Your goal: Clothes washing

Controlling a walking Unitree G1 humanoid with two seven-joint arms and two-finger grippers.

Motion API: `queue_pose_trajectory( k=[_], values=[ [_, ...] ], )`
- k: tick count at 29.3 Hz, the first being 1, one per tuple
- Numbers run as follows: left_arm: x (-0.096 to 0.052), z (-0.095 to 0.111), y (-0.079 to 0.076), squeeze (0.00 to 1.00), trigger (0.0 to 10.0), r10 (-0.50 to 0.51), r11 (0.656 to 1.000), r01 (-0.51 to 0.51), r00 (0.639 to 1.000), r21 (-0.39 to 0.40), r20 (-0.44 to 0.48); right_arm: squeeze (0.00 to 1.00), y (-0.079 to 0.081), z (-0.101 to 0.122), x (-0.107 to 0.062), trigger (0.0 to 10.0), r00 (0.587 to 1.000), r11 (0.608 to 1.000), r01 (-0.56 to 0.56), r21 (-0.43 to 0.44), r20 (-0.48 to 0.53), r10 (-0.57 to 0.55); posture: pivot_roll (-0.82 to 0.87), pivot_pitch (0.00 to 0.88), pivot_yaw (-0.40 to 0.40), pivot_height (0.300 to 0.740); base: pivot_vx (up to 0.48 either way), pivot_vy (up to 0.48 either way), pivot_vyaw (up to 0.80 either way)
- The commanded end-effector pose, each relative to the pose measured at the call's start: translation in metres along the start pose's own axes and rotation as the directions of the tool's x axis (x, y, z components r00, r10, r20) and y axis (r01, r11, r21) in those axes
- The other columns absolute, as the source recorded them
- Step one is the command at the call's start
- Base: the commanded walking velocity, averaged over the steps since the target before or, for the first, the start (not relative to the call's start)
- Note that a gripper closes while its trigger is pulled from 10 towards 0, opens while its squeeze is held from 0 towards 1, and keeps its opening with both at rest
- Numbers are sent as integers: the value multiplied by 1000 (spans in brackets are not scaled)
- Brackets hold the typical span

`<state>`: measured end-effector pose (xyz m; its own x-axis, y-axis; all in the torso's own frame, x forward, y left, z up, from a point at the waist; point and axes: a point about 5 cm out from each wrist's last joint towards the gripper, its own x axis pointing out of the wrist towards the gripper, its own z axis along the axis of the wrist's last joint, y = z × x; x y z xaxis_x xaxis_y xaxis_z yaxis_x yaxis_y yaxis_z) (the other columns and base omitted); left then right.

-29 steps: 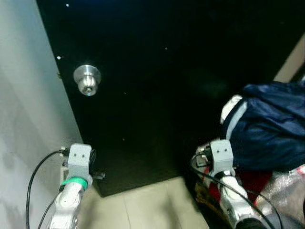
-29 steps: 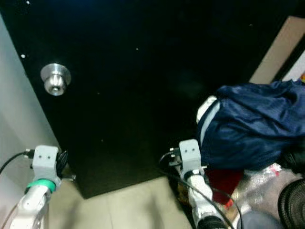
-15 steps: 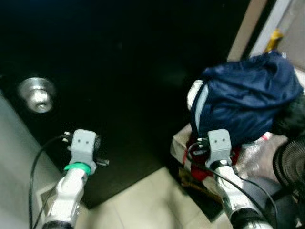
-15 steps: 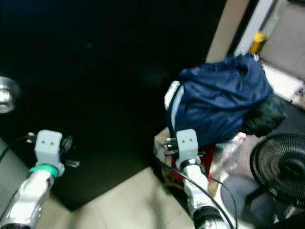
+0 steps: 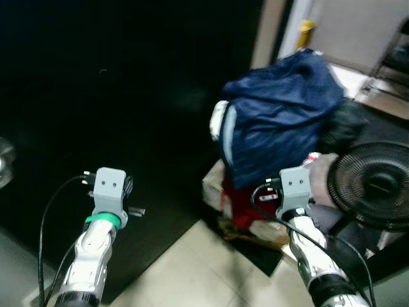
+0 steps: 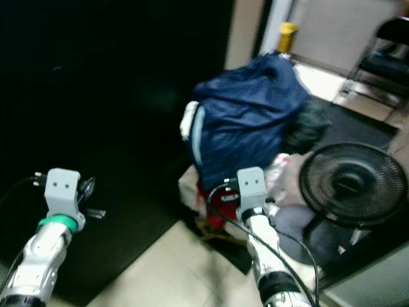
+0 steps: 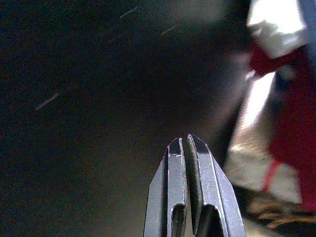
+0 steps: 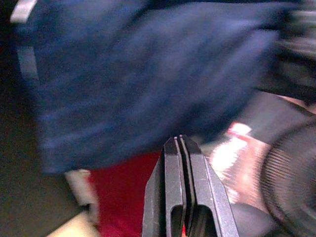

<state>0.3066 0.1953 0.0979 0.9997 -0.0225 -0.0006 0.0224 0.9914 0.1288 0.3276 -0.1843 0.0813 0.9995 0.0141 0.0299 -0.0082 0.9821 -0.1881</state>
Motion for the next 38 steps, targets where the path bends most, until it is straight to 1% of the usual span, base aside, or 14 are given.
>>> queue_pose_trajectory(
  k=[1,14,15,22,27,30,33,34,35,36,38],
  values=[
    [-3,-6,2,0,10000,4,1000,-4,999,-2,-33,0,2,-5,-1,10000,1000,1000,5,16,-28,-5,29,0,82,740,0,0,-800],
    [1,-4,7,0,10000,-1,1000,2,999,14,-42,0,4,-5,-1,10000,999,999,25,34,-36,-24,39,0,115,740,0,0,-800],
    [2,-2,8,0,10000,-4,1000,5,999,17,-42,0,4,-4,0,10000,999,998,34,53,-37,-32,39,0,123,740,0,0,-800],
    [3,-1,8,0,10000,-11,1000,12,999,22,-43,0,4,-4,1,10000,998,997,45,66,-38,-43,42,0,131,740,0,0,-800],
    [3,0,9,0,10000,-6,1000,7,999,21,-45,0,6,0,3,10000,999,997,38,62,-27,-36,41,0,121,740,0,0,-800],
    [4,1,6,0,10000,9,1000,-9,999,1,-38,0,8,11,9,10000,1000,999,12,49,13,-13,36,0,95,740,0,0,-800],
    [5,3,4,0,10000,12,1000,-12,999,-6,-33,0,7,16,12,10000,1000,999,10,50,29,-12,36,0,92,740,0,0,-762],
    [5,6,3,0,10000,13,1000,-14,1000,-18,-19,0,7,22,15,10000,999,999,13,45,50,-15,34,0,87,740,0,0,0],
    [7,14,3,0,10000,27,1000,-27,1000,-12,11,0,7,33,19,10000,996,999,17,40,85,-20,31,0,85,740,0,0,0],
    [7,14,3,0,10000,27,1000,-27,1000,-12,11,0,7,33,19,10000,996,999,17,40,85,-20,31,0,85,740,0,0,0],
    [10,26,4,0,10000,50,999,-50,997,-4,62,0,9,48,23,10000,990,999,19,44,139,-25,31,0,83,740,0,0,0]
  ],
)
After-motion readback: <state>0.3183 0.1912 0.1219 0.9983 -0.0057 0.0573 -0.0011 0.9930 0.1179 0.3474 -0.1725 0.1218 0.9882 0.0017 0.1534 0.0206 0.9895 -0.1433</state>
